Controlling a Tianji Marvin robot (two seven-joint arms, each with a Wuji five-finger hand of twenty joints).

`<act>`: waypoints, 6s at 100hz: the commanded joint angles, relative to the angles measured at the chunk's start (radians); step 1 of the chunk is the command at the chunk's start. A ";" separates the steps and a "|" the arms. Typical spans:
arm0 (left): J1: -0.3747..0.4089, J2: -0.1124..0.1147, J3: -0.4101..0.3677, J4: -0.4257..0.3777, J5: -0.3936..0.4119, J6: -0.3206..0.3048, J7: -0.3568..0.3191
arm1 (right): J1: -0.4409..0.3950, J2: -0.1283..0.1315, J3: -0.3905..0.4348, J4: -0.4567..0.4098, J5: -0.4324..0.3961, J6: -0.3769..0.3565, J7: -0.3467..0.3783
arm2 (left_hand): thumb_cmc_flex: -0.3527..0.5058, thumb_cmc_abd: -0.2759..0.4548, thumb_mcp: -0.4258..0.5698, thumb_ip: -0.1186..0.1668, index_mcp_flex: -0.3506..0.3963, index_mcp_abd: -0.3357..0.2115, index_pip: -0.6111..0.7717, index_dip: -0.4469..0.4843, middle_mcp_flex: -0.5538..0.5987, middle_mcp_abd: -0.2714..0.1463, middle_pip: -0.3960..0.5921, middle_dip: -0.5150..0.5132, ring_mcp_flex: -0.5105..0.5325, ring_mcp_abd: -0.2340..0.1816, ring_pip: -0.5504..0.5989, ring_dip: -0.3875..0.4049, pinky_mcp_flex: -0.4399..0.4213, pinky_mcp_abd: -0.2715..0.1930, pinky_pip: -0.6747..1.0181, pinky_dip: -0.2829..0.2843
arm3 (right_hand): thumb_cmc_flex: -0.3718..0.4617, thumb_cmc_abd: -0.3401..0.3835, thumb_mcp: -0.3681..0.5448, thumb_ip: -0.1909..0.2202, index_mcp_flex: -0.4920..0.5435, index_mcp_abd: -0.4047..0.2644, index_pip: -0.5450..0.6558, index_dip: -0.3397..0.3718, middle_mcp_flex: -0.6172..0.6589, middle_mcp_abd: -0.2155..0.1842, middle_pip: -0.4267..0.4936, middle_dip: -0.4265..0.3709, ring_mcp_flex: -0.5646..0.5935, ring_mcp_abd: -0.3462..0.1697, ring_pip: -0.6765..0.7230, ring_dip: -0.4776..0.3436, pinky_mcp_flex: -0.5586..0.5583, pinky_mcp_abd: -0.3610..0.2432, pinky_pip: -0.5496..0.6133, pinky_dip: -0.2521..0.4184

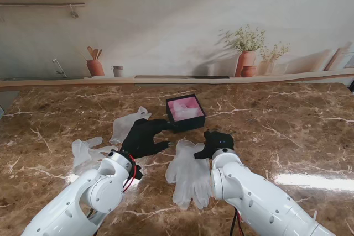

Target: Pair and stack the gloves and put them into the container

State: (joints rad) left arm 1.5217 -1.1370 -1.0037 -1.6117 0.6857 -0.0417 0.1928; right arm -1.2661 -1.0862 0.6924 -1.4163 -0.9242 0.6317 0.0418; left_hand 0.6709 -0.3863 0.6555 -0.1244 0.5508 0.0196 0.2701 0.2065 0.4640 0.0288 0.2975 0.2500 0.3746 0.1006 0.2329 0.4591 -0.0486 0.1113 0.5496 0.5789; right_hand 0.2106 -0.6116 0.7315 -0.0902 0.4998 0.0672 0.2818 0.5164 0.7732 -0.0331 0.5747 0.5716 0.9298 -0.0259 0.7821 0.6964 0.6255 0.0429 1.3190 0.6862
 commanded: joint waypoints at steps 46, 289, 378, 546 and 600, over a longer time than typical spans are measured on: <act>0.081 -0.001 -0.064 -0.064 0.038 -0.022 0.067 | -0.022 -0.032 -0.010 0.059 0.055 -0.084 -0.089 | -0.016 0.047 -0.042 0.020 0.027 -0.028 0.003 0.000 0.010 -0.050 -0.039 -0.016 -0.016 -0.056 -0.042 -0.023 -0.018 0.008 -0.019 0.010 | 0.348 -0.372 0.324 -0.240 0.485 -0.441 0.602 0.564 0.024 -0.038 -0.143 0.019 -0.142 0.025 -0.271 -0.148 -0.108 0.048 -0.109 0.115; 0.100 0.006 -0.108 -0.088 0.047 -0.067 0.046 | -0.573 0.026 0.611 -0.225 0.047 -1.048 -0.105 | -0.001 0.052 -0.083 0.020 0.113 -0.084 0.088 0.044 0.014 -0.063 -0.059 -0.028 -0.025 -0.074 -0.063 -0.036 -0.025 -0.021 -0.151 0.041 | 0.223 -0.406 0.431 -0.083 0.339 -0.316 0.157 -0.008 0.216 -0.088 -0.231 0.004 -0.107 -0.031 -0.246 -0.025 -0.221 0.059 -0.283 0.137; 0.143 0.009 -0.154 -0.115 0.057 -0.110 0.052 | -0.195 0.086 0.380 -0.280 -0.117 -1.042 0.252 | 0.001 0.056 -0.096 0.020 0.113 -0.087 0.085 0.042 0.009 -0.067 -0.067 -0.033 -0.028 -0.069 -0.067 -0.039 -0.025 -0.013 -0.179 0.058 | 0.317 -0.281 0.390 -0.053 -0.159 -0.056 -0.170 -0.108 -0.369 -0.041 -0.381 -0.212 -0.402 -0.068 -0.601 -0.308 -0.342 0.019 -0.584 0.007; 0.159 0.013 -0.180 -0.112 0.041 -0.129 0.029 | -0.105 -0.021 0.291 0.171 0.323 -0.963 -0.103 | 0.013 0.076 -0.112 0.023 0.128 -0.086 0.090 0.044 0.007 -0.067 -0.072 -0.036 -0.029 -0.063 -0.070 -0.038 -0.027 -0.009 -0.209 0.070 | 0.481 -0.457 0.447 -0.245 0.535 -0.483 0.637 0.234 0.510 -0.163 -0.051 0.239 0.128 -0.062 -0.121 0.062 -0.028 0.022 -0.095 0.064; 0.156 0.016 -0.171 -0.118 0.037 -0.136 0.006 | -0.260 -0.030 0.412 0.154 0.174 -1.038 -0.345 | 0.018 0.082 -0.115 0.024 0.128 -0.082 0.090 0.045 0.006 -0.067 -0.070 -0.035 -0.031 -0.065 -0.069 -0.039 -0.026 -0.012 -0.217 0.075 | 0.481 -0.429 0.497 -0.224 0.552 -0.507 0.580 0.292 0.180 -0.121 -0.212 0.037 -0.166 -0.085 -0.315 -0.115 -0.195 0.019 -0.261 0.080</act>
State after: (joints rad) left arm 1.6753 -1.1223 -1.1791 -1.7255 0.7218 -0.1746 0.2008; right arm -1.4983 -1.1228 1.1009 -1.2690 -0.7778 -0.4061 -0.3217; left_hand 0.6737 -0.3343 0.5719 -0.1228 0.6453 -0.0354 0.3462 0.2441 0.4693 -0.0117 0.2496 0.2227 0.3760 0.0752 0.1956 0.4275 -0.0589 0.1209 0.3705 0.6298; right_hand 0.6703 -1.0496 1.1746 -0.3194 1.0103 -0.3921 0.8721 0.7808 1.0126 -0.1638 0.3977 0.6824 0.8148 -0.0809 0.4972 0.6160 0.4585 0.0747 1.0857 0.7490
